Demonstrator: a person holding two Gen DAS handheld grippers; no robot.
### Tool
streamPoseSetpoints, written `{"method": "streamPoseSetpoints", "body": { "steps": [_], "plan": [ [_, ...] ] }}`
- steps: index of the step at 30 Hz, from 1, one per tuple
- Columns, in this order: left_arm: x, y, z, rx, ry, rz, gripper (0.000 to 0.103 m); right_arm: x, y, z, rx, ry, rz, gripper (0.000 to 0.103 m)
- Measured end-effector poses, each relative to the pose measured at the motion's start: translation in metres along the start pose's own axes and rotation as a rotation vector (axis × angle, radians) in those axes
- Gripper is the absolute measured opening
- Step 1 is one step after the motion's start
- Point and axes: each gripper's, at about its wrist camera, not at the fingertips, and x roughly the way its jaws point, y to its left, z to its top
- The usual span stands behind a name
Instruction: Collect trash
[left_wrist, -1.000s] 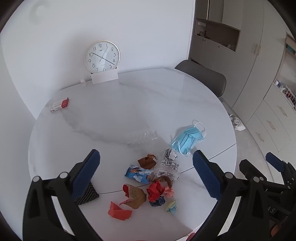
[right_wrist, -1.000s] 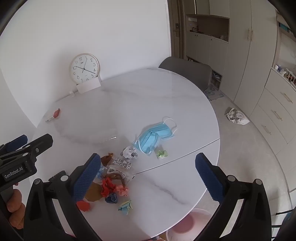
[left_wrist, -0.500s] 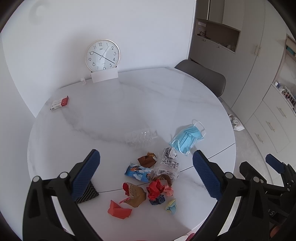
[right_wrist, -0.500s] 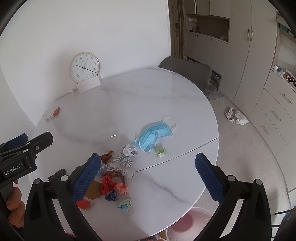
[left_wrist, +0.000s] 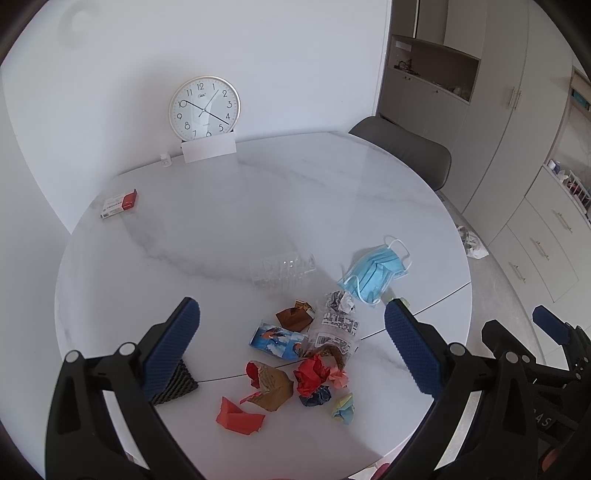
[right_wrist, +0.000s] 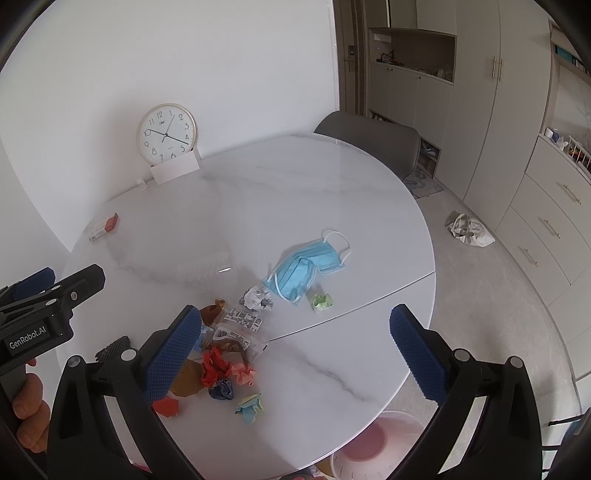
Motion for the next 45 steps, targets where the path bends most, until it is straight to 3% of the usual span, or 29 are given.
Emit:
{"method": "streamPoseSetpoints", "body": {
  "steps": [45],
  "plan": [
    [0.0057, 0.0052, -0.0032, 0.0, 0.008, 0.002, 0.096, 0.005, 0.0056, -0.006, -0.016, 0.028, 0.0, 0.101]
  ]
}}
